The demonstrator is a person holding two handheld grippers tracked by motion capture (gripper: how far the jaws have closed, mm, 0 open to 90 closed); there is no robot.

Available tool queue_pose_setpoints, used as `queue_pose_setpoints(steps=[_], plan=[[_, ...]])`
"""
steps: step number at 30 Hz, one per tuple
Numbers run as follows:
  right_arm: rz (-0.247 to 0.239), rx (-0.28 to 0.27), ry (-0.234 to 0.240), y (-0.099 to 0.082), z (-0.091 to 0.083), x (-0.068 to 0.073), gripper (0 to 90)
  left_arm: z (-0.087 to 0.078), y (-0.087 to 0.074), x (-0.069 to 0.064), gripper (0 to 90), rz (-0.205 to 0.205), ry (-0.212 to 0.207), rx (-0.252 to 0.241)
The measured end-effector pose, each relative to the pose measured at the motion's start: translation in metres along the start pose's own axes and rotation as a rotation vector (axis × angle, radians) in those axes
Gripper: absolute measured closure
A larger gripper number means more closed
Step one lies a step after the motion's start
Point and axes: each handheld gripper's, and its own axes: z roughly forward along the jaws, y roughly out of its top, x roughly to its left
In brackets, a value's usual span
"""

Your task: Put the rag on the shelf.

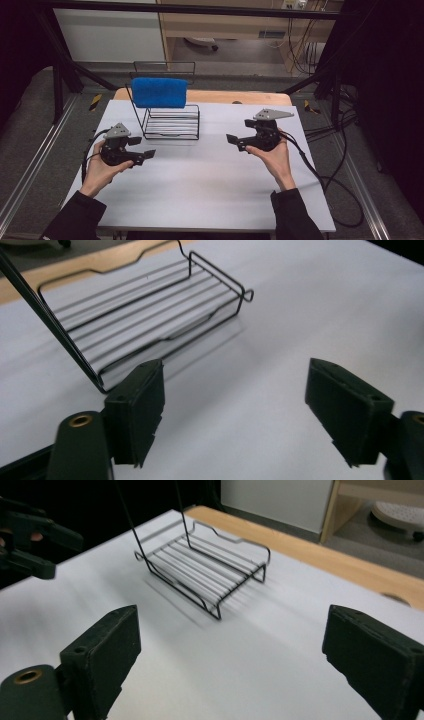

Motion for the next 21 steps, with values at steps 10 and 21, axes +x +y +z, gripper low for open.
queue_pose_setpoints(steps=[10,21], plan=[[0.025,0.094,-0.010,-0.068,-0.010,-0.020,3.0,0.013,-0.046,-0.001,11.9,-0.025,-0.003,0.031],[0.091,0.157,-0.014,-0.135,-0.029,-0.034,2.1,0.012,-0.075,0.004,9.5,-0.044,0.003,0.036]])
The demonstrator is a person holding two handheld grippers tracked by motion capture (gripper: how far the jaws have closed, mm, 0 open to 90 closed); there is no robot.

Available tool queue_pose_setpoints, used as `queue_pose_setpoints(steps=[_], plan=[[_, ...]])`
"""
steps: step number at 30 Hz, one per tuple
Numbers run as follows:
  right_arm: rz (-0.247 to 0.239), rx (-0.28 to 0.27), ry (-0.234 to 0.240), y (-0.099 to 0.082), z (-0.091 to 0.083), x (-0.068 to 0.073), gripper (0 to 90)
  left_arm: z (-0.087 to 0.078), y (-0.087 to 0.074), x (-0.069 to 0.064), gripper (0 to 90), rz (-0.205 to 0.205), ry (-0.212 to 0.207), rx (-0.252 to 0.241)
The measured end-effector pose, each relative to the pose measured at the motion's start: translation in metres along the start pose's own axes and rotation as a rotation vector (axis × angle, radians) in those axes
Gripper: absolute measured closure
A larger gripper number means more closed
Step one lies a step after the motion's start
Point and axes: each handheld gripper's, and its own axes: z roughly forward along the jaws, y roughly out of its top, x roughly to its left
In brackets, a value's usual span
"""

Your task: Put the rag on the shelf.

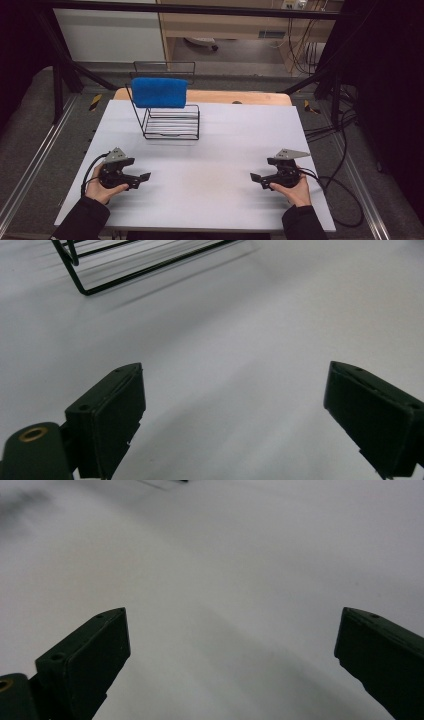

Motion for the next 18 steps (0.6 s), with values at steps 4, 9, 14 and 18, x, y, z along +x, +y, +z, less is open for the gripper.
queue_pose_setpoints(steps=[4,9,14,18], plan=[[0.033,-0.004,-0.013,-0.016,-0.009,-0.006,2.0,0.000,-0.007,0.000,9.6,0.010,0.003,0.005],[0.046,-0.014,-0.022,-0.024,-0.016,-0.011,2.0,0.000,-0.013,0.000,10.1,0.018,0.003,0.013],[0.030,0.000,-0.023,-0.026,-0.015,-0.010,1.9,0.000,-0.014,-0.001,10.3,0.026,-0.005,0.010],[0.036,0.010,-0.024,-0.027,-0.014,-0.009,1.8,0.003,-0.016,-0.001,10.3,0.030,-0.007,0.026]])
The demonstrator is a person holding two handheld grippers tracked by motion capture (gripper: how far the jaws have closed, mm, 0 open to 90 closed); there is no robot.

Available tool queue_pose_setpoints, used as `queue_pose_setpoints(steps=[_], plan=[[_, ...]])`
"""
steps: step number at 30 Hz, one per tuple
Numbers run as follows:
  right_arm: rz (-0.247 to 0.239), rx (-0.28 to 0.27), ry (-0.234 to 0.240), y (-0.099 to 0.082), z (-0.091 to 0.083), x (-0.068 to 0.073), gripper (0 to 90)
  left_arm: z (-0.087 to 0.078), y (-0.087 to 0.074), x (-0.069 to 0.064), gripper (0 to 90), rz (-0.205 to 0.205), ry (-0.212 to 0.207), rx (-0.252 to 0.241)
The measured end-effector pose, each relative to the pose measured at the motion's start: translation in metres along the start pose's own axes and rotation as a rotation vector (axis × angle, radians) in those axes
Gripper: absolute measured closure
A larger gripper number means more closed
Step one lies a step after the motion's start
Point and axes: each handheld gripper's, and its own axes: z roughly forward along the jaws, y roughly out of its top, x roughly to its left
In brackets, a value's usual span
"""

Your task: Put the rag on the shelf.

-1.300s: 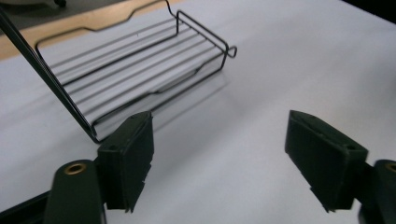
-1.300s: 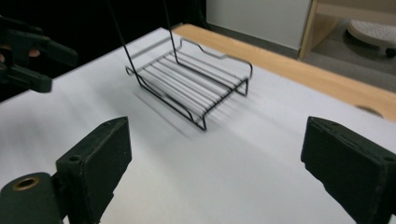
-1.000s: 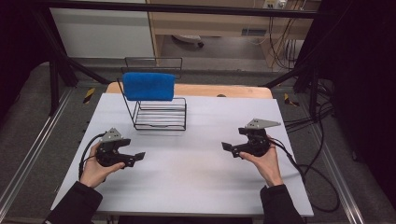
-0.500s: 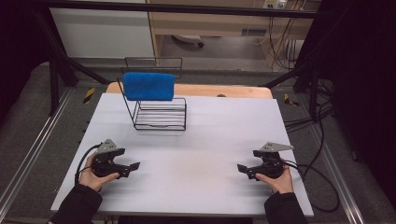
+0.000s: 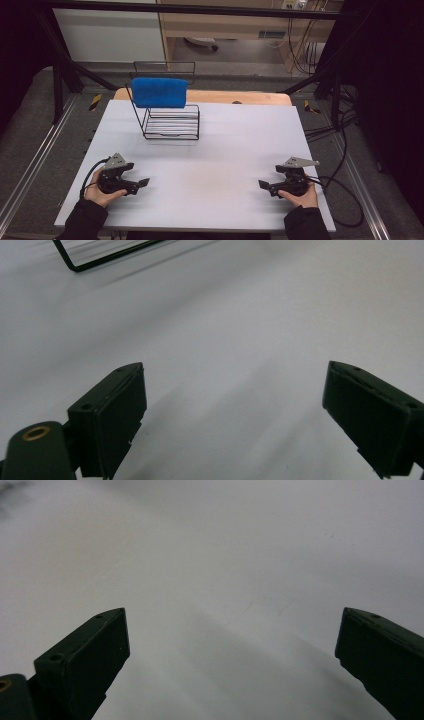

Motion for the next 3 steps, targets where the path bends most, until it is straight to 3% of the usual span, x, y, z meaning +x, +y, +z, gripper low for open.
queue_pose_setpoints(steps=[3], plan=[[0.001,0.004,-0.001,-0.0002,-0.0003,0.0001,1.6,0.0005,-0.0003,-0.0003,10.3,0.003,0.004,0.004]])
